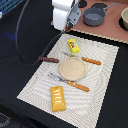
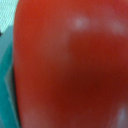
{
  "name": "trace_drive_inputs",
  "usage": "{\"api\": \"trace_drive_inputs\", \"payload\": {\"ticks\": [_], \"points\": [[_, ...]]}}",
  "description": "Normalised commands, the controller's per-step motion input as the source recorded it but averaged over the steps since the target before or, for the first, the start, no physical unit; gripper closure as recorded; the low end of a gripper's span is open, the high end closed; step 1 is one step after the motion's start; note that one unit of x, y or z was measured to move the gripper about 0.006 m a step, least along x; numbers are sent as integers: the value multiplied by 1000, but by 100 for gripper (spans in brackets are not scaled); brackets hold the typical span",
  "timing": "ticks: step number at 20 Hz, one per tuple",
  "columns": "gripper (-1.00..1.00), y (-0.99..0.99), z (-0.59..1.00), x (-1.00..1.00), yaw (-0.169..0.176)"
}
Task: Interact with the objects in diverse but meaningful ways.
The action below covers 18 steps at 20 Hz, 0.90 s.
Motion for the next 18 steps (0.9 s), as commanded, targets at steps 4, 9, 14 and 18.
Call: {"api": "trace_drive_inputs", "payload": {"ticks": [4,9,14,18], "points": [[100,-414,-312,-80,8],[100,-295,-413,-219,25],[100,-54,-423,-603,46],[100,0,-417,-639,43]]}}
